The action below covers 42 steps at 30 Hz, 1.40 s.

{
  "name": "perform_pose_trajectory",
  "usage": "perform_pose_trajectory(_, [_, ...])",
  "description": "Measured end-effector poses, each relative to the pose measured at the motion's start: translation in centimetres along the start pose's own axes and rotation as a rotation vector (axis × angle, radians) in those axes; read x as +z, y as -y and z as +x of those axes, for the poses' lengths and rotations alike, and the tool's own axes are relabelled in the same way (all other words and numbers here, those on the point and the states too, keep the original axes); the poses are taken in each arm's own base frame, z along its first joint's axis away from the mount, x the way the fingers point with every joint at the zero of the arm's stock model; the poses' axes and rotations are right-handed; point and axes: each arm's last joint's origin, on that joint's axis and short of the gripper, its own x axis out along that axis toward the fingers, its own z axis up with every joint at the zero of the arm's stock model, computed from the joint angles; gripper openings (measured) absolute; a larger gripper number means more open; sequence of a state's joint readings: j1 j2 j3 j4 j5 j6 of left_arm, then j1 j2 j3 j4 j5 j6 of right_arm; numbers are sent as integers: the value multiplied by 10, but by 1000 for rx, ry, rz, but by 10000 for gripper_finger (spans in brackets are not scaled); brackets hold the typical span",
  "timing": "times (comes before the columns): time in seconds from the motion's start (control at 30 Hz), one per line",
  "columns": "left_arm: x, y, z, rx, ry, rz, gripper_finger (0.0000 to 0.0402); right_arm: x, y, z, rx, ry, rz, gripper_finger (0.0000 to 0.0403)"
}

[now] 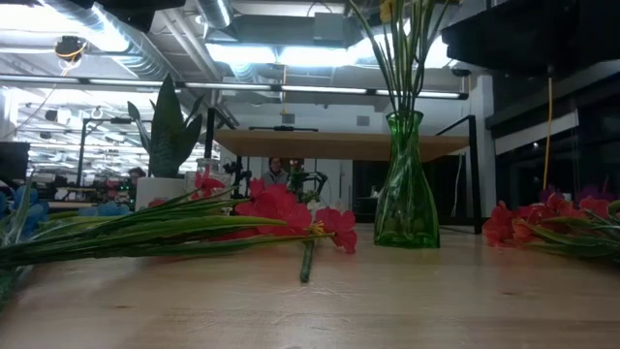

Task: Pick and place flowers into a vace then onto a shelf
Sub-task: Put the orange flowers into the green vase

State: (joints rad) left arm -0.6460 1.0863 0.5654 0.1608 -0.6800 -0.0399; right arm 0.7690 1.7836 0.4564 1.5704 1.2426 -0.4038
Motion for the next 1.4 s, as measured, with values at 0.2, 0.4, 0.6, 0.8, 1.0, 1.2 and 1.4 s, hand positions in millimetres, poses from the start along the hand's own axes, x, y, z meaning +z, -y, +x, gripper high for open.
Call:
perform_pose_trajectory(0.2, [0, 0, 0, 0, -1, 1, 4, 12, -3, -26, 14, -11, 45, 256])
perform_pose_trajectory(0.4, [0, 0, 0, 0, -1, 2, 4, 14, -6, -36, 54, -4, 66, 255])
perform_pose_trajectory(0.6, [0, 0, 0, 9, 0, 2, 4, 14, -6, -36, 50, -7, 84, 255])
perform_pose_trajectory(0.8, [0, 0, 0, 9, 0, 13, 4, 29, -15, -39, -130, -95, 49, 219])
perform_pose_trajectory(1.0, [0, 0, 0, 16, 0, 129, 4, 59, -32, -44, -102, -96, 8, 141])
perform_pose_trajectory(1.2, [2, 0, 0, 17, 14, 129, 4, 79, -41, -43, -95, -94, 21, 60])
perform_pose_trajectory(1.4, [8, 0, 0, 11, 70, 84, 4, 84, -43, -42, -96, -93, 43, 6])
